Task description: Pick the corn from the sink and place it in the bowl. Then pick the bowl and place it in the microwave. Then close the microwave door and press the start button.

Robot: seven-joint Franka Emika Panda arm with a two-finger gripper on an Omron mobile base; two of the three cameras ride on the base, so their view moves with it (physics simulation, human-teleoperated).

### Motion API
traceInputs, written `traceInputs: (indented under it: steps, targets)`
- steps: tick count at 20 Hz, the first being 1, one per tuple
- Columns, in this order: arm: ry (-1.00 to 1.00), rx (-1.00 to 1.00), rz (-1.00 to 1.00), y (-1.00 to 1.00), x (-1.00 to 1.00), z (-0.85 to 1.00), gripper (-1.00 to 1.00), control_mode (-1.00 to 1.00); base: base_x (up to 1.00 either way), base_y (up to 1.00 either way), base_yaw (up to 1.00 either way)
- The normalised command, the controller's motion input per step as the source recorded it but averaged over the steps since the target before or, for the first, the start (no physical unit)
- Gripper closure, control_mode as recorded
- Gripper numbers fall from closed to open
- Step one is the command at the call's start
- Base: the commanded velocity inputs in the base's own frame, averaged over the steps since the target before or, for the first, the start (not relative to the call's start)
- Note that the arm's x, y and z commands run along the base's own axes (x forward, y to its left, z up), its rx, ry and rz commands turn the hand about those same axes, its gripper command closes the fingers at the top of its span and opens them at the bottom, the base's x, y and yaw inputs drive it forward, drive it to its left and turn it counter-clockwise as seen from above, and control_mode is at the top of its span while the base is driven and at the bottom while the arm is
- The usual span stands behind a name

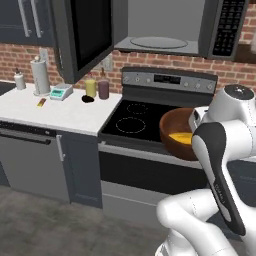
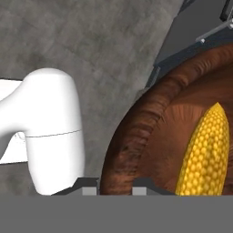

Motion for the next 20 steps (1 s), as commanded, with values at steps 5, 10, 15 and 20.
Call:
traceInputs:
  steps: [5, 10, 15, 20]
  targets:
    - [0.00, 0.00, 0.00, 0.00, 0.00, 0.00, 1.00, 1.00, 0.00, -0.54, 0.28]
    - [0.00, 0.00, 0.00, 0.00, 0.00, 0.00, 1.00, 1.00, 0.00, -0.28, 0.19]
    - [0.00, 0.00, 0.00, 0.00, 0.00, 0.00, 1.00, 1.00, 0.32, -0.13, 0.06]
    - [0.00, 0.00, 0.00, 0.00, 0.00, 0.00, 1.00, 1.00, 0.61, -0.22, 0.01]
